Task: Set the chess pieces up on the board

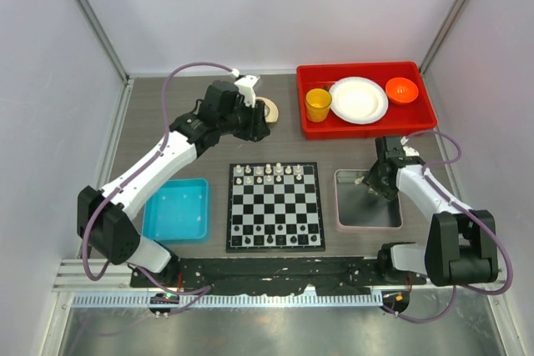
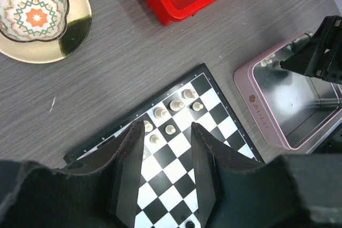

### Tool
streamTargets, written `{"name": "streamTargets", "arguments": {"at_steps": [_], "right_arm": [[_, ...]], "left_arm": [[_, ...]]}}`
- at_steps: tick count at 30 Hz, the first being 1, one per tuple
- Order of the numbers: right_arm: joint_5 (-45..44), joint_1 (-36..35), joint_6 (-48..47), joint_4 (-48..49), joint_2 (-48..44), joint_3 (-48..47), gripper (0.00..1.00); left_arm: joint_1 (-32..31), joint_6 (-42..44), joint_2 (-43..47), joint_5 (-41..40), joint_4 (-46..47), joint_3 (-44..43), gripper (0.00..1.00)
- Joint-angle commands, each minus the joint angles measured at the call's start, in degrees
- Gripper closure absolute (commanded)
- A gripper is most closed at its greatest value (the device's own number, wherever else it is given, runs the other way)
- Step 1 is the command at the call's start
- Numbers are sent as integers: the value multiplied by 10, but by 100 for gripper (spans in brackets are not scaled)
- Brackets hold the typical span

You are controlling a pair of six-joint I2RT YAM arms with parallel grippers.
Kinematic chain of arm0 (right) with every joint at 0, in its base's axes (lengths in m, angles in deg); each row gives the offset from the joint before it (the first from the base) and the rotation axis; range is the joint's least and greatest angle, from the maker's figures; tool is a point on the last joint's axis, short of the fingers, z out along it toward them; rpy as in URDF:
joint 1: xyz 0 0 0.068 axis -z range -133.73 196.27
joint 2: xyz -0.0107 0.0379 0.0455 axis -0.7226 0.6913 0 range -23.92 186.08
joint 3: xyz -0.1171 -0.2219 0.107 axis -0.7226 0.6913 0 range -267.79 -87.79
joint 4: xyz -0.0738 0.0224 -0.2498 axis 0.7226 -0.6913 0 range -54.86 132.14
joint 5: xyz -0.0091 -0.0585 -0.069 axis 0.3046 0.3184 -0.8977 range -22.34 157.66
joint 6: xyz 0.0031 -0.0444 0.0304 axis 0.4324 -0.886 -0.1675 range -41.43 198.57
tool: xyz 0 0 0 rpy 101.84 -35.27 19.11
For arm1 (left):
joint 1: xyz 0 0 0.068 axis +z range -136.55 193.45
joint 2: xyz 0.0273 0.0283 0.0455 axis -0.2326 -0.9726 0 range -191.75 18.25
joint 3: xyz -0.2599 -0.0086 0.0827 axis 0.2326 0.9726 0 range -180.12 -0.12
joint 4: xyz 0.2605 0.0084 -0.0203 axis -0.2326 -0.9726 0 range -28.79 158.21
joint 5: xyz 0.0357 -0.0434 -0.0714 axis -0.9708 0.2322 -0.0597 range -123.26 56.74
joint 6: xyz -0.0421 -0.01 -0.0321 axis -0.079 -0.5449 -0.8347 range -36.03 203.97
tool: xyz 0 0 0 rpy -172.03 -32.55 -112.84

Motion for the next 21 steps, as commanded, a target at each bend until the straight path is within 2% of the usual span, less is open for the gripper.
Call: {"name": "streamTargets", "arguments": {"at_steps": [1,10,21], "right_arm": [[-13,4,-13,32,17,0,47],[-19,7,-22,52,47,2,50],[-20,11,-34,65,67,3,59]], "left_arm": [[5,-6,15,12,29,-1,57],[7,-5,13,13,28,-1,56],[8,-6,9,15,27,-2,56]]}}
